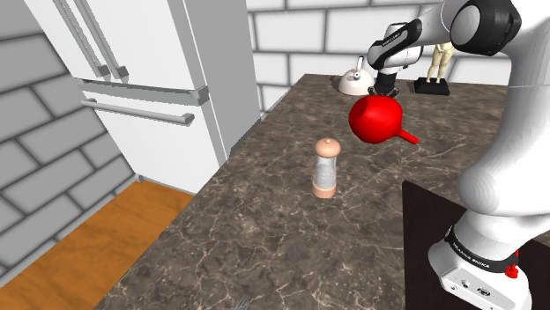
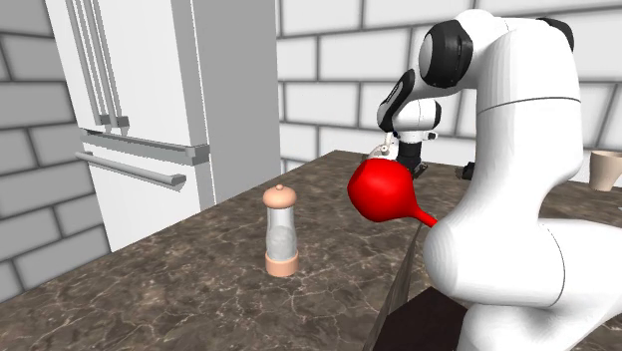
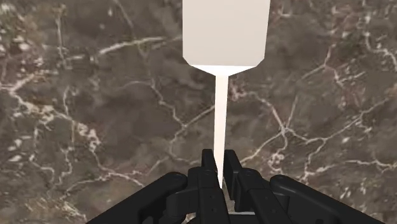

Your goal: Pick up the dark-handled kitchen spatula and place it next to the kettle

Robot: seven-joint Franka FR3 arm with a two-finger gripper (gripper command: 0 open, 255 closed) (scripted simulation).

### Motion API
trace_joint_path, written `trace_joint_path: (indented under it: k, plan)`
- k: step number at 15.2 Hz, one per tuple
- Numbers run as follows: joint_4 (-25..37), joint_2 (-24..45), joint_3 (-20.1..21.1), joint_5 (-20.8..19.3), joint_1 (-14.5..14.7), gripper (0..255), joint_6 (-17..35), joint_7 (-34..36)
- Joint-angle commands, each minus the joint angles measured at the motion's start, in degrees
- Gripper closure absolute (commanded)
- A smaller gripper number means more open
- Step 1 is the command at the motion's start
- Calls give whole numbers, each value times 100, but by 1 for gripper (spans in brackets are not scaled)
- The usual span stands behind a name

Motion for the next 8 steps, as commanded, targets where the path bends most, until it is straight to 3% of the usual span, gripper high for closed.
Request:
trace_joint_path:
  k: [1, 2, 8]
  plan:
    - [0, 0, 0, 0, 0, 255, 0, 0]
    - [0, 0, 0, 0, 0, 0, 0, 0]
    - [55, -97, 0, -2, 4, 0, -151, 1]
